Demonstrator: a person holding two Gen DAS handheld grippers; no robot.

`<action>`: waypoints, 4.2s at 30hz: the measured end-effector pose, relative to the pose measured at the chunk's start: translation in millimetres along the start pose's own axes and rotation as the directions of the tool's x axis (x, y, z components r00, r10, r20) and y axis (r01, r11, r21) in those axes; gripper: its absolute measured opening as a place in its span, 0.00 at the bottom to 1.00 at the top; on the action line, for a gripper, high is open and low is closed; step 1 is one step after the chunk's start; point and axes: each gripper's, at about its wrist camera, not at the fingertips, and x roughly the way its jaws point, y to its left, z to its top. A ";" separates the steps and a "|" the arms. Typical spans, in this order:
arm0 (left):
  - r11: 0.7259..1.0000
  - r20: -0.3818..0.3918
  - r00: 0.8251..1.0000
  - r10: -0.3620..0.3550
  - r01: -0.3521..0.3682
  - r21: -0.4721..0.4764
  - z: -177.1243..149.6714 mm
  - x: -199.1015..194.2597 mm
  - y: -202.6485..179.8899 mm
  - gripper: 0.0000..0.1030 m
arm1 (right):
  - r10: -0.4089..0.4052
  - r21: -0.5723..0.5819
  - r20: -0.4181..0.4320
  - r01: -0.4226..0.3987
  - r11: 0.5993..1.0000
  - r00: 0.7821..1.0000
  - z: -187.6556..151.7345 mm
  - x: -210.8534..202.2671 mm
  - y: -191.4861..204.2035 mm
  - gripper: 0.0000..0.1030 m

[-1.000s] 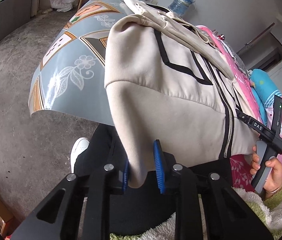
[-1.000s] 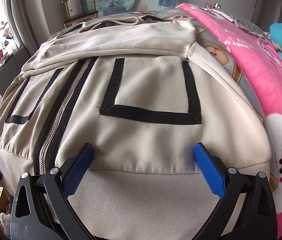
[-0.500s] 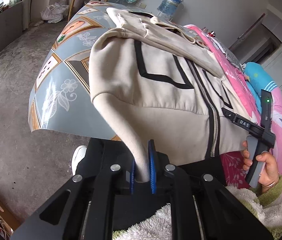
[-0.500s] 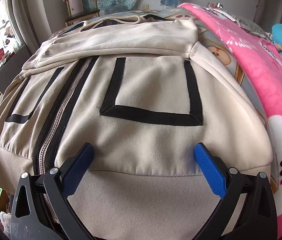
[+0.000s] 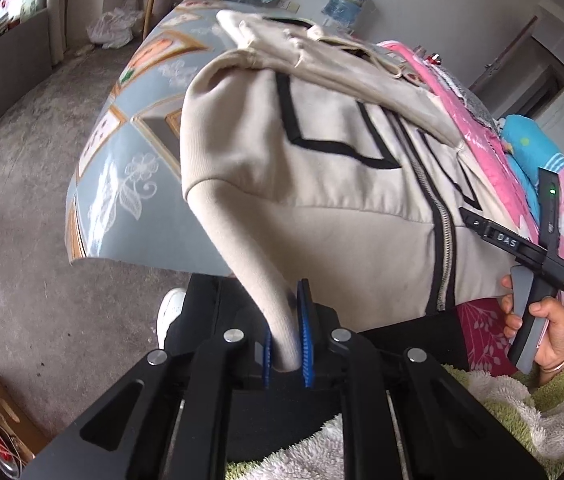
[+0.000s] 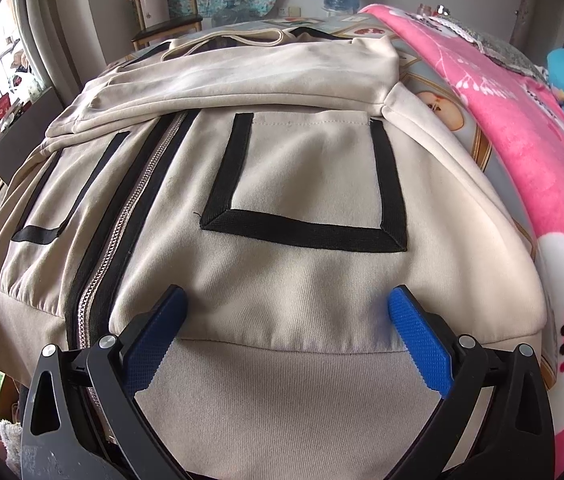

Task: Fold large clothes
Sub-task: 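Hold the hem corner with the left tool, keeping the right tool still, then grasp the hoodie side edge with the right tool while the left tool holds the hem corner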

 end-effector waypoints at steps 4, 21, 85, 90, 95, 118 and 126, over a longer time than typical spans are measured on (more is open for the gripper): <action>0.998 0.049 0.999 0.004 -0.007 0.055 4.9 -13.6 -13.4 0.08 | 0.004 -0.005 -0.006 -0.004 1.000 1.000 0.6 0.4 -0.7 0.94; 0.982 0.051 0.993 0.102 -0.109 0.157 31.8 11.1 -41.4 0.07 | 0.048 -0.008 0.017 -0.047 0.999 0.999 -37.1 -52.5 -57.6 0.94; 0.941 0.017 0.964 0.266 -0.263 0.215 37.3 38.1 -62.3 0.07 | 0.089 0.204 -0.177 -0.052 0.978 0.980 -82.3 -56.8 -124.4 0.20; 0.941 0.017 0.964 0.265 -0.262 0.215 37.0 37.5 -62.2 0.08 | 0.081 0.194 -0.193 -0.043 0.980 0.978 -83.4 -52.3 -121.1 0.20; 0.941 0.017 0.964 0.264 -0.262 0.214 36.9 37.7 -62.0 0.07 | 0.070 0.178 -0.205 -0.033 0.983 0.976 -83.7 -49.5 -118.8 0.16; 0.944 0.027 0.967 0.252 -0.252 0.214 35.6 35.1 -61.0 0.07 | 0.022 0.117 -0.125 -0.007 0.993 0.992 -77.8 -90.6 -104.1 0.03; 0.955 0.092 0.982 0.166 -0.183 0.234 33.0 20.2 -57.9 0.07 | 0.007 0.108 -0.022 -0.004 0.994 1.000 -64.9 -121.6 -92.8 0.03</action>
